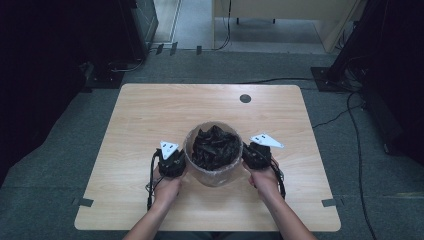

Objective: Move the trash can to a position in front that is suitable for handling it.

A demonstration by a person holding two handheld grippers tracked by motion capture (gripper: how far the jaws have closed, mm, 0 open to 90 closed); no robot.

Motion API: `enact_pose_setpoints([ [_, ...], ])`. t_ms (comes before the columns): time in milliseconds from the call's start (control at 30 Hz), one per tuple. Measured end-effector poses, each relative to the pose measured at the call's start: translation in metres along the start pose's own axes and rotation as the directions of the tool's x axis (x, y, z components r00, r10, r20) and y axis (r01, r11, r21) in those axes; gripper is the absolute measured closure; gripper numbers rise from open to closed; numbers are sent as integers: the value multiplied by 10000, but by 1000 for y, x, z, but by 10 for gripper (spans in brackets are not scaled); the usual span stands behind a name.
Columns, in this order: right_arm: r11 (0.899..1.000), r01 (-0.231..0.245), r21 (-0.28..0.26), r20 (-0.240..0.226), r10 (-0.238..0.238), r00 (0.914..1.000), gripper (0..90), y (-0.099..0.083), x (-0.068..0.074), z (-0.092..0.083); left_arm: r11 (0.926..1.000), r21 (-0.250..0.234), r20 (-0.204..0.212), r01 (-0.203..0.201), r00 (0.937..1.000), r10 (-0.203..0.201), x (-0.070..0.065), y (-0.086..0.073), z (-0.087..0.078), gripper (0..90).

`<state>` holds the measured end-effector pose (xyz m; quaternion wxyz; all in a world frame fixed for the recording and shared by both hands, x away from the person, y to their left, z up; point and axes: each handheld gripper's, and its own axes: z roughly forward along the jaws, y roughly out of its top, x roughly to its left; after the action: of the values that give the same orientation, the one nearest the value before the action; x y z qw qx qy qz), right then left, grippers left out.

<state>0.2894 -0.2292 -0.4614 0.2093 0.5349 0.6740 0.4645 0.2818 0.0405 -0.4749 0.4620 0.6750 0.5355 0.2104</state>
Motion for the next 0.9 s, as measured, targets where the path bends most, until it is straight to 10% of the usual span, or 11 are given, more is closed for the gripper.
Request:
enact_pose_setpoints([
  [300,9996,-28,-272,-100,25,9999,897,-10,3,-25,9998,-146,652,-97,9978,106,1,-11,-14,822],
  [467,9963,584,-628,577,-548,9968,688,-7,-2,-38,9994,-336,450,-120,9989,135,16,-13,-21,692],
  [700,9977,236,-639,1072,-166,9941,308,-7,-30,-55,9995,-234,-648,222,9976,-237,47,-15,-29,389],
  [900,9983,88,-574,1632,7,9866,171,-16,-50,-66,9993,-140,-785,349,9963,-359,68,-19,-38,268],
])
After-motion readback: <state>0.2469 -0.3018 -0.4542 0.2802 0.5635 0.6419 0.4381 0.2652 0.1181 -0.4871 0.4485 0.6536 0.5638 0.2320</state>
